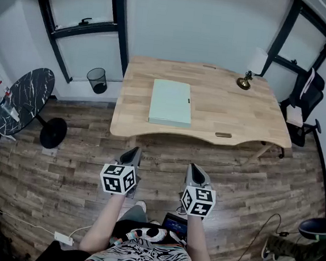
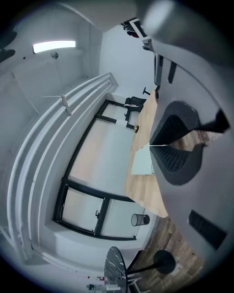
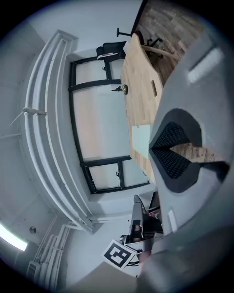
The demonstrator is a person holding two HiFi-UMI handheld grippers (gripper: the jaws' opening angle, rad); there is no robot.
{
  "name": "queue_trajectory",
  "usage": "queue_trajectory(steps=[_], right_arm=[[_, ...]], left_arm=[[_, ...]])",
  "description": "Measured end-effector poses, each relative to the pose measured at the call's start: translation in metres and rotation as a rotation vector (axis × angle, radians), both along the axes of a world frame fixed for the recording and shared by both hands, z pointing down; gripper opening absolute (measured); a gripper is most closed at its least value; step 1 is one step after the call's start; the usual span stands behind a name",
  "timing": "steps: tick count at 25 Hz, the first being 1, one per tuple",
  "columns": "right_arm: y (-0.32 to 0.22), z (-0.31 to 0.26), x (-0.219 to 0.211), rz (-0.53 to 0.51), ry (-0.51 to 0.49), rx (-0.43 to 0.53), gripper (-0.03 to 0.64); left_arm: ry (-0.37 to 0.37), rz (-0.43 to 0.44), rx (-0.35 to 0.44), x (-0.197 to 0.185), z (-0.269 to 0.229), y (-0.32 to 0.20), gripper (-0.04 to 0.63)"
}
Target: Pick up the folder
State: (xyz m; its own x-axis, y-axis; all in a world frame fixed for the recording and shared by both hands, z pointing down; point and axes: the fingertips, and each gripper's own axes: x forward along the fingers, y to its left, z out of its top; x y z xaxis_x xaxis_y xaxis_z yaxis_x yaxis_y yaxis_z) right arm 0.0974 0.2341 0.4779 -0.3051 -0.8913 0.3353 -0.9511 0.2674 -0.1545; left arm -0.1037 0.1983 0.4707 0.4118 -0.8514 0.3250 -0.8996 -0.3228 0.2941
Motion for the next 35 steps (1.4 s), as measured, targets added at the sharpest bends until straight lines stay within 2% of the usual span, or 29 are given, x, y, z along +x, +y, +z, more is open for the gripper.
queue_trajectory(steps=[4,9,15,22,26,30,35], right_arm=[[0.003,0.002,-0.004,-0.003,0.006,0.001,0.005],[0.008,0.003,-0.007,-0.009,0.010,0.000,0.005],[0.013,0.001,-0.006,-0.006,0.011,0.005,0.005],[0.015,-0.012,0.004,0.031,-0.071,0.061,0.005],[0.016,-0.014,0.003,-0.011,-0.110,0.053,0.006],[0.004,-0.011,0.007,-0.029,-0.199,0.020,0.005],[-0.028,0.002,0.020,0.005,-0.140,0.013,0.005]], left_arm=[[0.003,0.003,0.003,-0.001,0.001,0.003,0.012],[0.048,-0.004,0.013,-0.006,-0.002,0.008,0.012],[0.032,0.006,0.019,-0.004,-0.003,0.014,0.012],[0.006,0.004,0.010,-0.004,-0.002,0.017,0.011],[0.069,0.008,0.017,-0.004,-0.005,0.020,0.011],[0.109,-0.005,0.012,-0.003,-0.002,0.008,0.011],[0.087,-0.024,-0.007,-0.003,0.012,-0.029,0.011]])
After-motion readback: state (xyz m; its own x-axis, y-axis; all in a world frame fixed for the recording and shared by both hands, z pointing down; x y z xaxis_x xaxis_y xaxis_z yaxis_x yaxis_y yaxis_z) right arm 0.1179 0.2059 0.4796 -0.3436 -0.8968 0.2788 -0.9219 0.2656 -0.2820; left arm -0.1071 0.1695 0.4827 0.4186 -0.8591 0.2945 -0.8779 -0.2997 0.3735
